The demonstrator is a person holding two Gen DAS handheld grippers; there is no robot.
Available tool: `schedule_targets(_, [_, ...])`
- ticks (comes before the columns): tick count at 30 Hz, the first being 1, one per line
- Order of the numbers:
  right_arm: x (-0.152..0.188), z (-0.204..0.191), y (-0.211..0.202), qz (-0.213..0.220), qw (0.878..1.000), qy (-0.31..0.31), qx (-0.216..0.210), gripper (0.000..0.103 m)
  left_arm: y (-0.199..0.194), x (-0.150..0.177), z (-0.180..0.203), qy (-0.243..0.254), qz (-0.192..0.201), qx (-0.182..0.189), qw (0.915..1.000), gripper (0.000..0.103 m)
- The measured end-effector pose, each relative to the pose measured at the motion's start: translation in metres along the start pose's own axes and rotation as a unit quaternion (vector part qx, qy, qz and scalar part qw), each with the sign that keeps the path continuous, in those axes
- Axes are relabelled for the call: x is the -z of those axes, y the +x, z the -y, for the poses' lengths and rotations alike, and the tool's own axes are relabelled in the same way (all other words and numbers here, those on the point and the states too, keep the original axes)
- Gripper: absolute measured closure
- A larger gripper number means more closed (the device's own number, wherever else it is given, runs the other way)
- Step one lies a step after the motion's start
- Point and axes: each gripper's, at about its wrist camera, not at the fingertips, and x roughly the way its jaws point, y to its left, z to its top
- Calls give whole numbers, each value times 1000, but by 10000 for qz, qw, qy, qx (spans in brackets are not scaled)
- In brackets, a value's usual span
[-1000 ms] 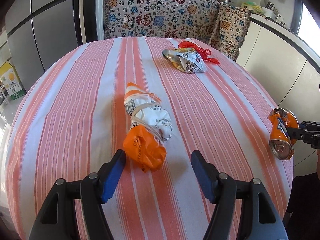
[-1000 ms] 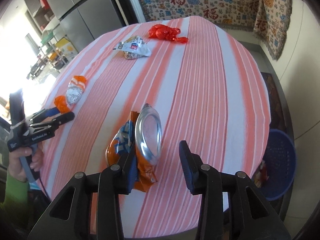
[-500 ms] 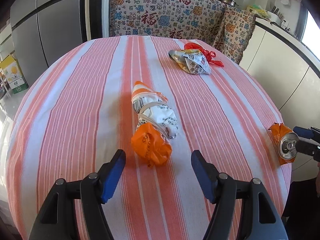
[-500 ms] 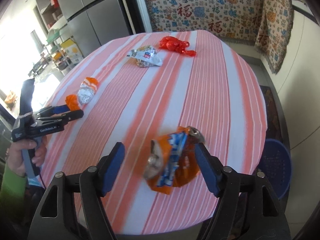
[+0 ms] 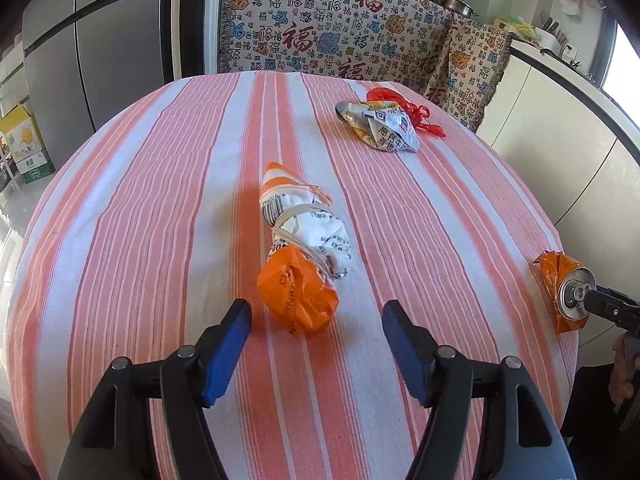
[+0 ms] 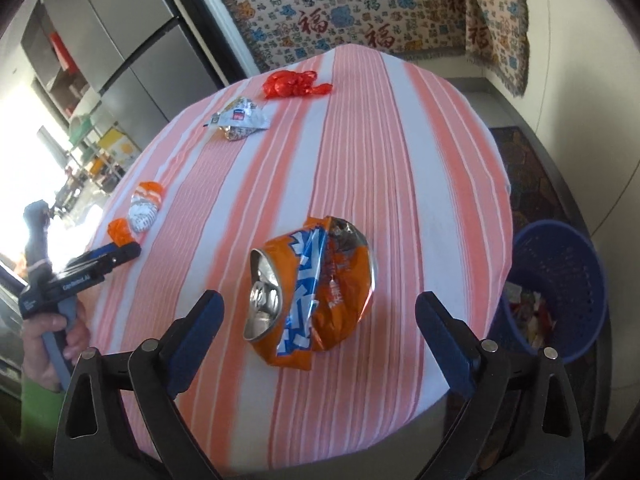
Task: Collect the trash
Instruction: 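Carry the wrapped packet and crushed orange can over the blue wastebasket and open both tools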
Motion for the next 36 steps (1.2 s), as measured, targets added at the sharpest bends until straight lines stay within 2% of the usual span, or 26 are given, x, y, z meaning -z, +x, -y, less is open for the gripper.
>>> schedule_targets(3, [-2,10,12,-44,9992,196,-340,5,4,-3,1,14,2,54,10000,34])
schedule_targets(5, [-4,10,12,41,9991,174,-394,7,7,-8,1,23,-8,54,10000,34])
schedule_targets(7, [-6,5,12,-7,9992,40,-388,33,11,-13,2,71,-15,102,9999,34])
schedule_targets(9, [-7,-1,9,-62,9990,-148,-421,36,14,-17,3,106,1,202,9997,34])
schedule_targets(10, [-6,-4,5,-41,9990,-184,-413,37,14,-18,4,132,15,221,9997,37])
schedule_targets(11, [-5,-6,1,-2,9990,-245,-368,37,14,-19,5,164,44,216,9996,62])
schedule_targets(12, [-4,-10,-3,48,9990,-345,-278,38,14,-19,6,190,31,239,9995,66])
schedule_targets(18, [-3,-26,-24,317,9971,-695,34,37,2,-15,7,34,170,367,9992,67])
schedule_targets(21, [-9,-25,-31,413,9964,-733,54,37,-10,-16,21,86,227,497,9985,67])
schedule_targets(25, [-22,-7,-44,542,9968,-589,56,37,-21,-25,63,353,268,784,9959,67])
schedule_targets(28, [-34,23,-63,698,9965,-403,199,37,-20,-36,111,617,260,1149,9911,67])
schedule_targets(32, [-47,74,-97,902,9928,-248,754,36,-5,-48,183,999,140,1662,9809,67])
schedule_targets(36, [-54,133,-122,931,9868,-52,1323,36,17,-56,261,1406,-34,2117,9672,67])
